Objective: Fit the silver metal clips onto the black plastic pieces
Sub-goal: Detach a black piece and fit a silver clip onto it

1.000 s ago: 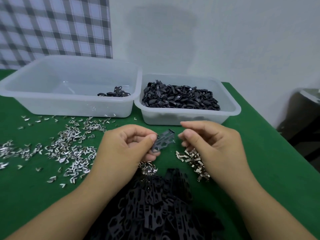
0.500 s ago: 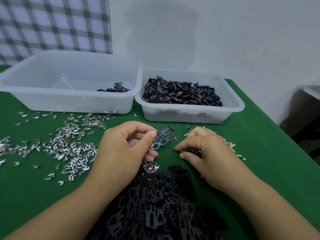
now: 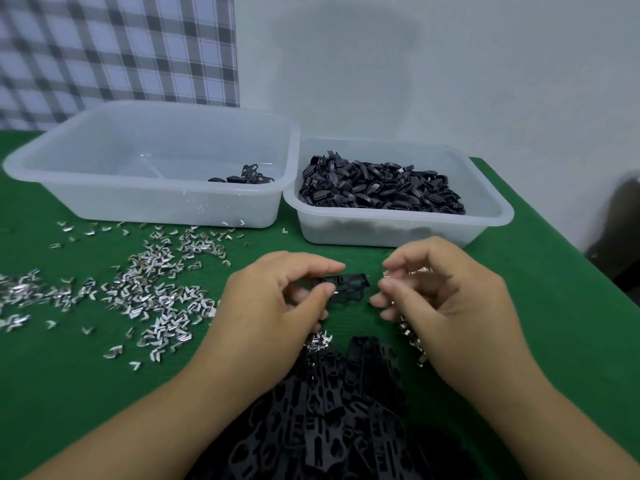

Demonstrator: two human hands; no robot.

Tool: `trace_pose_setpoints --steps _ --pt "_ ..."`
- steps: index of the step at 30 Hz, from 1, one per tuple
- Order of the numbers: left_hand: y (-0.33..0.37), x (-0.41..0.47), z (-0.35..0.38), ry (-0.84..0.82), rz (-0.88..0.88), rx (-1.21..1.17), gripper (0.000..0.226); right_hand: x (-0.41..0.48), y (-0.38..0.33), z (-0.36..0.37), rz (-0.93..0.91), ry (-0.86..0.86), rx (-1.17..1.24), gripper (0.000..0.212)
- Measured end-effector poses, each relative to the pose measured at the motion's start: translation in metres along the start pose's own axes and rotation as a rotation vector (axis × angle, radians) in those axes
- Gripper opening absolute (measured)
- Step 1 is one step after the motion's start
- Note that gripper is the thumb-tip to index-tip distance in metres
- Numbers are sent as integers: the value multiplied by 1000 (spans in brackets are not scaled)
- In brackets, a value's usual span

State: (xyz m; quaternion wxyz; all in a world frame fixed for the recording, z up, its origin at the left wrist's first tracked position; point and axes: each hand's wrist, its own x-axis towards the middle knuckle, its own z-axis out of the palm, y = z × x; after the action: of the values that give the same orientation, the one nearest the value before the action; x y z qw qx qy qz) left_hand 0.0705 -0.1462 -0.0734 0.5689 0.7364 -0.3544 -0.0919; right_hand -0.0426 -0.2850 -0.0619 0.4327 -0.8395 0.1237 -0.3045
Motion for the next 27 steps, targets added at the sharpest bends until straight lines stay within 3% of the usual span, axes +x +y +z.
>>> trace_pose_setpoints --steps 11,18,23,27 --pt "2 -1 0 -72 84 112 12 -2 1 9 -12 4 10 27" --pt "1 -1 0 -47 183 220 16 -4 -3 12 -26 11 118 24" --pt "-1 0 0 -5 102 172 6 -1 2 3 -65 85 -229 20" --pt "-2 1 -1 -22 78 138 4 0 0 4 -262 54 -360 20"
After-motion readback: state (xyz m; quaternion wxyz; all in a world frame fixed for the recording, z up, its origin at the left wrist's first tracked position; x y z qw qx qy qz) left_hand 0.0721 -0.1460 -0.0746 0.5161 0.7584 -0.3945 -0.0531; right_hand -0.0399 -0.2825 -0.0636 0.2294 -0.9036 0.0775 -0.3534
